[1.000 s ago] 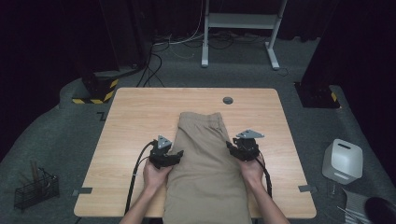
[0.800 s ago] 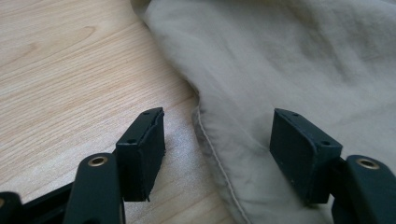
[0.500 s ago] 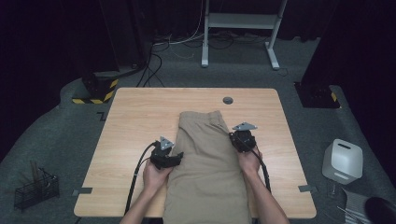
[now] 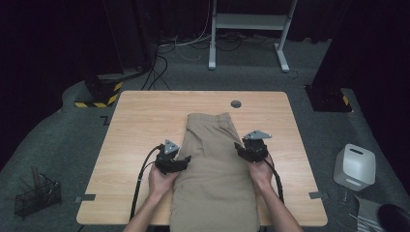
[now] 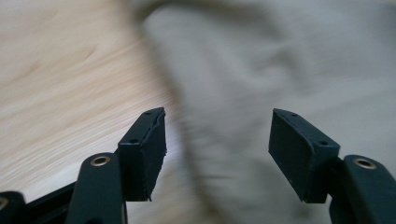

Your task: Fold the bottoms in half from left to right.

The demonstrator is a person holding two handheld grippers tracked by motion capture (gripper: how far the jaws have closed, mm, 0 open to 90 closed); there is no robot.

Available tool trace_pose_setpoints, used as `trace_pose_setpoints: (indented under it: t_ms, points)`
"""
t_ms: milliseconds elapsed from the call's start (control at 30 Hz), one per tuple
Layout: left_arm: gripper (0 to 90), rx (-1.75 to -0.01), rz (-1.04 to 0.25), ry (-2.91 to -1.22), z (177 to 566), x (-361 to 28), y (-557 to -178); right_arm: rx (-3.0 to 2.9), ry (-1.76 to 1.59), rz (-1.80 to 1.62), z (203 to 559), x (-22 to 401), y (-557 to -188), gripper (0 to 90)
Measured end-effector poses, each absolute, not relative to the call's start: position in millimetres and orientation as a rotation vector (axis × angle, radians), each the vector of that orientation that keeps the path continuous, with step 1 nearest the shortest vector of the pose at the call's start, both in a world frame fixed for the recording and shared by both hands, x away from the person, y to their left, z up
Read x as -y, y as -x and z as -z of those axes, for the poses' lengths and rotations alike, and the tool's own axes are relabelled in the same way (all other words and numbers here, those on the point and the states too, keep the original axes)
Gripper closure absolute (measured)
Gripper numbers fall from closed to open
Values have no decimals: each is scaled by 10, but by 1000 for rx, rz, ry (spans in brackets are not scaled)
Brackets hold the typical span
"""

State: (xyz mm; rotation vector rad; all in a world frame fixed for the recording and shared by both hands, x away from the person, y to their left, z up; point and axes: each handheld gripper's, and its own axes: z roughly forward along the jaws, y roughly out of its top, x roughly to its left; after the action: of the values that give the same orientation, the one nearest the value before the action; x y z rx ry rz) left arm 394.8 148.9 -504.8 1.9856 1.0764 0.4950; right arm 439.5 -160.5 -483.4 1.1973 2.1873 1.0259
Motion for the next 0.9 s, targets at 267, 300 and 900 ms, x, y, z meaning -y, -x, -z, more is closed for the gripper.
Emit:
trace_pose_setpoints:
  t_ms: [267,300,900]
  points:
    - [361,-973,-579,-2222,5165,-1283,-3892,-2357,-1120,-954,5050,1545,-4093,601]
    - [357,-982,-564,-2195,5180,-1311,-3919,-2363,-1149,-944,5099,1559,-4131,601]
    - [353,-1087,-496,-2089,5056,-1340,-4255,-2271,-1239,-1005,5043,1603,-4461,492]
